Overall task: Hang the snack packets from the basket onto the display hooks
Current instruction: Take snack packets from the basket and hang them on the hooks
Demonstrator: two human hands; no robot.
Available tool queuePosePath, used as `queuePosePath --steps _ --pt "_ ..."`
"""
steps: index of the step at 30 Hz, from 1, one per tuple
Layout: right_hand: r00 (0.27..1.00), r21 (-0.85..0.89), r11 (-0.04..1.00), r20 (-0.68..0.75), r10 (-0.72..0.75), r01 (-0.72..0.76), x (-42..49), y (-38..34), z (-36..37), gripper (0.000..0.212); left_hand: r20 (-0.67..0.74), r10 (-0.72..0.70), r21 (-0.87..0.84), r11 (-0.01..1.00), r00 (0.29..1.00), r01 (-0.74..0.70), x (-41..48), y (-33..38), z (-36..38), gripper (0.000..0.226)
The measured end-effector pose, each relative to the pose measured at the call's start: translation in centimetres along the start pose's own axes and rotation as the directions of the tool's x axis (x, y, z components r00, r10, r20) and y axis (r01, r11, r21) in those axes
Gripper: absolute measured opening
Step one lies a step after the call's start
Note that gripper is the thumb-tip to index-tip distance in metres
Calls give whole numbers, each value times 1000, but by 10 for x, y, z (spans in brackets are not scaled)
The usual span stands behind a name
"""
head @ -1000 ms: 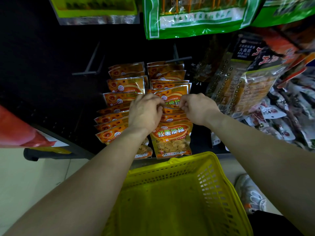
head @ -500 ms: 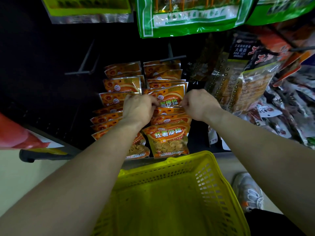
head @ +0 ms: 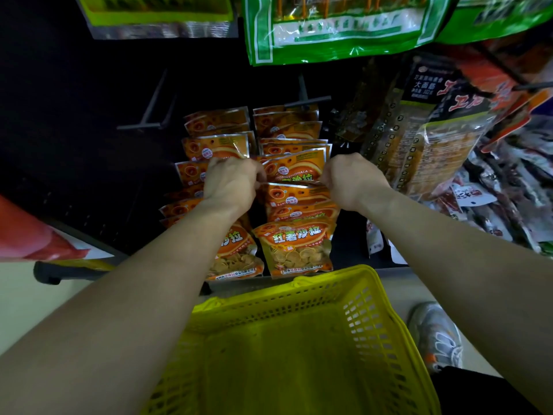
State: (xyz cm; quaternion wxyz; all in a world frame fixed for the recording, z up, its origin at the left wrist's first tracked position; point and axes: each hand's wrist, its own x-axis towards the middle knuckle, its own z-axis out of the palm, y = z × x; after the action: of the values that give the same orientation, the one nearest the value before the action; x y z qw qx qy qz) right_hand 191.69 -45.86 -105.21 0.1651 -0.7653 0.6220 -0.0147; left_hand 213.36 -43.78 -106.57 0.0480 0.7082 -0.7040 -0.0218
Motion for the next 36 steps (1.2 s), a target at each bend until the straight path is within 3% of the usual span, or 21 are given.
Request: queuePosePath --steps 8,13,19,22,26,29,32,36 --pt "1000 0 1000 21 19 -19 0 1 -1 13 -6 -77 -99 992 997 76 -3 -5 3 20" --pt "1000 -41 999 -26 -17 16 -2 -4 5 12 22 -18 -184 983 1000 22 -6 1 4 21" --pt "991 -18 997 -107 -75 73 2 -2 10 19 14 14 -130 991 1000 -12 -5 8 5 11" --pt "984 -21 986 -67 -166 165 7 -3 12 46 -2 -20 -136 990 1000 19 -3 12 6 10" --pt "962 -26 966 104 -253 257 2 -9 21 117 9 -35 -146 989 999 36 1 15 8 10" --pt "940 -191 924 146 -307 332 -3 -8 35 141 4 -41 -180 983 999 41 2 13 9 8" --pt "948 -301 899 121 -295 318 -1 -13 48 134 0 -25 -191 981 1000 25 2 10 9 6" --pt "964 -345 903 23 -266 257 3 -22 61 94 -28 -19 -244 970 999 11 1 2 11 3"
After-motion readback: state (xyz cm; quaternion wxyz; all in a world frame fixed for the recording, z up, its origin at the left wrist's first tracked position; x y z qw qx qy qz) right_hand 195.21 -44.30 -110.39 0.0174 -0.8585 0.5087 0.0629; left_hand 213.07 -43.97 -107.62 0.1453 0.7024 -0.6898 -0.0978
